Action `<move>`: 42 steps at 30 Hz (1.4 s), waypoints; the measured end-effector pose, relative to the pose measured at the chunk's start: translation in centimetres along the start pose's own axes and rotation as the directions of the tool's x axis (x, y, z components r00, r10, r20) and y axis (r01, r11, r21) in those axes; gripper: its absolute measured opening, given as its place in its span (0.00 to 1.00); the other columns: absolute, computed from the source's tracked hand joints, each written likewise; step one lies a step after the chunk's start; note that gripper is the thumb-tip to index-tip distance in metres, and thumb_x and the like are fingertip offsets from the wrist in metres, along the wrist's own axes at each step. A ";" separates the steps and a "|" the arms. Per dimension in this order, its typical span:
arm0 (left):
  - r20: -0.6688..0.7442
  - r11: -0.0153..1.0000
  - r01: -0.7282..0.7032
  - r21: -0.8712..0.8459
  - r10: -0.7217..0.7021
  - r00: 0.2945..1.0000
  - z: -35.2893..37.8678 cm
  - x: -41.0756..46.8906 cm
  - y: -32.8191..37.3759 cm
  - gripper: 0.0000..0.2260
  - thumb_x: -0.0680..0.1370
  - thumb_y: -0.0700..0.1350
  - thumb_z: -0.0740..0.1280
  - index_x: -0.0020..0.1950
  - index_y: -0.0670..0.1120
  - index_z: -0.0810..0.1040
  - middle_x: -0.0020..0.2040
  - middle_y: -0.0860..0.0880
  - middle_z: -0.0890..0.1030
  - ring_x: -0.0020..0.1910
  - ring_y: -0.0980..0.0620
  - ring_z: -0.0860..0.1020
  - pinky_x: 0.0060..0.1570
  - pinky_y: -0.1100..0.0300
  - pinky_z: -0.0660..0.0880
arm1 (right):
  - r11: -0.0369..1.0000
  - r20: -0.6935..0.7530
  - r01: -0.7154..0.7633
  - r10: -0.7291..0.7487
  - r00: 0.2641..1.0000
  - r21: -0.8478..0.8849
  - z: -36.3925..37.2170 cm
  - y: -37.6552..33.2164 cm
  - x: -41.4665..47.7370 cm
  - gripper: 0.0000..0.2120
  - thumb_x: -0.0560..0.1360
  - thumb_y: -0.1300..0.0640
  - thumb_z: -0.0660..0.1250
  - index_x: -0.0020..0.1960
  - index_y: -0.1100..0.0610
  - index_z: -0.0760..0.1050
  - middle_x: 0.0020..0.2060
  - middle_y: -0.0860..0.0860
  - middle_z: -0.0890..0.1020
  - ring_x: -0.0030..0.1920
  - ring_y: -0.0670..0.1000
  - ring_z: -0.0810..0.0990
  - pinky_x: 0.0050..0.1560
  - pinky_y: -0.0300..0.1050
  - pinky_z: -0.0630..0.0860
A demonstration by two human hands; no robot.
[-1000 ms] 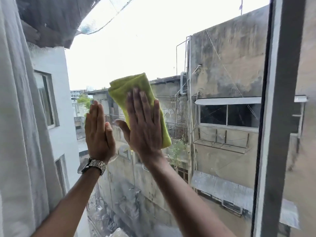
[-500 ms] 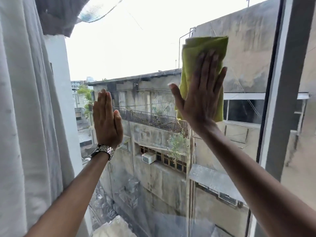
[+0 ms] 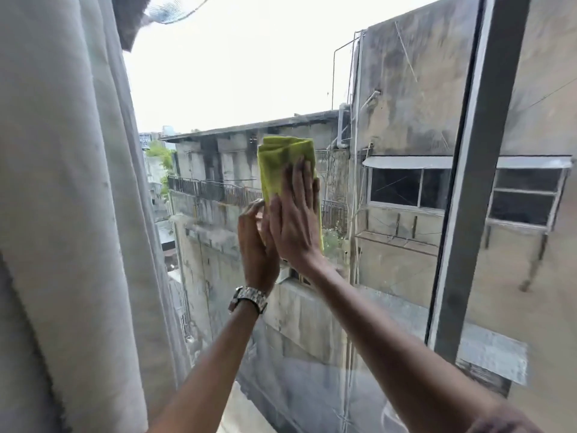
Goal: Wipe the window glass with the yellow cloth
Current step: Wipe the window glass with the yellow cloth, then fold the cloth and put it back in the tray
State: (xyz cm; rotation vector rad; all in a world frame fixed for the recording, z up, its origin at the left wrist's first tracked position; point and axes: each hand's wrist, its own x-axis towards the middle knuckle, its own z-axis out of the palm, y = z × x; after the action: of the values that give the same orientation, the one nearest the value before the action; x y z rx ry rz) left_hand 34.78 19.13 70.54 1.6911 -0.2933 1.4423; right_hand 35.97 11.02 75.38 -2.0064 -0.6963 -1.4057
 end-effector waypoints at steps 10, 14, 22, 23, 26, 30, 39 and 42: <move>0.397 0.847 0.503 -0.173 -0.408 0.822 1.4 -7.8 4.2 0.12 0.81 0.42 0.65 0.61 0.37 0.74 0.51 0.35 0.83 0.45 0.51 0.80 0.42 0.57 0.80 | 0.826 0.169 -0.449 0.416 0.893 0.340 -9.4 4.5 -4.0 0.32 0.71 0.63 0.76 0.72 0.60 0.67 0.43 0.49 0.79 0.40 0.42 0.76 0.40 0.26 0.74; 0.647 0.648 0.743 -0.171 -0.495 0.581 -2.4 -18.8 3.5 0.11 0.82 0.40 0.61 0.63 0.46 0.77 0.50 0.53 0.84 0.47 0.61 0.78 0.45 0.68 0.76 | 0.710 0.573 -0.640 0.405 0.713 0.295 -11.7 6.7 -12.4 0.10 0.68 0.51 0.72 0.42 0.59 0.80 0.32 0.48 0.73 0.33 0.45 0.70 0.35 0.42 0.68; 0.611 -0.114 0.929 0.351 -0.725 -0.319 -12.6 -57.1 3.7 0.24 0.66 0.45 0.80 0.60 0.44 0.78 0.52 0.50 0.88 0.49 0.54 0.84 0.48 0.62 0.82 | 0.259 0.830 -0.903 0.534 -0.162 -0.342 -14.7 12.9 -52.4 0.09 0.78 0.64 0.71 0.54 0.56 0.75 0.38 0.51 0.78 0.33 0.44 0.72 0.30 0.39 0.70; 0.547 -0.219 0.897 0.385 -0.728 -0.413 -14.1 -61.4 4.3 0.24 0.67 0.42 0.80 0.60 0.42 0.78 0.54 0.47 0.87 0.50 0.51 0.84 0.49 0.60 0.83 | 0.215 0.801 -0.873 0.534 -0.271 -0.439 -15.4 13.2 -57.4 0.11 0.77 0.65 0.71 0.58 0.60 0.75 0.40 0.53 0.79 0.34 0.45 0.73 0.30 0.38 0.70; 0.288 -0.490 0.782 0.384 -0.741 -0.606 -17.2 -73.7 5.5 0.26 0.66 0.38 0.80 0.62 0.36 0.78 0.51 0.44 0.86 0.47 0.48 0.84 0.43 0.58 0.82 | 0.133 0.712 -0.768 0.499 -0.494 -0.626 -17.4 14.2 -71.5 0.12 0.76 0.67 0.71 0.60 0.64 0.78 0.45 0.58 0.81 0.40 0.49 0.77 0.39 0.42 0.74; 0.086 -0.616 0.723 0.312 -0.739 -0.668 -18.8 -84.7 5.8 0.14 0.73 0.32 0.75 0.57 0.38 0.80 0.47 0.45 0.87 0.42 0.50 0.85 0.39 0.59 0.82 | 0.106 0.612 -0.645 0.459 -0.644 -0.757 -19.2 15.1 -84.1 0.14 0.73 0.68 0.70 0.58 0.63 0.78 0.41 0.55 0.81 0.40 0.52 0.79 0.45 0.47 0.77; -0.087 -0.531 0.753 0.388 -0.834 -0.544 -15.9 -98.5 1.7 0.15 0.76 0.29 0.69 0.63 0.35 0.76 0.62 0.36 0.82 0.61 0.42 0.81 0.66 0.46 0.77 | 0.385 0.781 -0.712 0.501 -0.373 -0.587 -17.4 18.3 -97.6 0.13 0.71 0.73 0.67 0.54 0.63 0.76 0.50 0.58 0.84 0.51 0.57 0.83 0.53 0.54 0.79; -0.181 -0.573 0.684 0.451 -0.809 -0.559 -15.1 -98.6 2.8 0.22 0.78 0.35 0.70 0.71 0.37 0.71 0.68 0.39 0.78 0.67 0.41 0.78 0.69 0.51 0.75 | 0.522 0.824 -0.657 0.480 -0.302 -0.545 -17.9 18.0 -97.2 0.15 0.71 0.72 0.67 0.56 0.64 0.76 0.51 0.60 0.83 0.53 0.61 0.81 0.53 0.56 0.78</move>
State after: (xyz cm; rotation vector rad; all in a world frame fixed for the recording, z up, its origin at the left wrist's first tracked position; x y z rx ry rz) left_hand -7.14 -5.44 -16.61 1.3607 1.3632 -0.5195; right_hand 7.33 -22.50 -14.91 -2.3482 -0.0367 0.8873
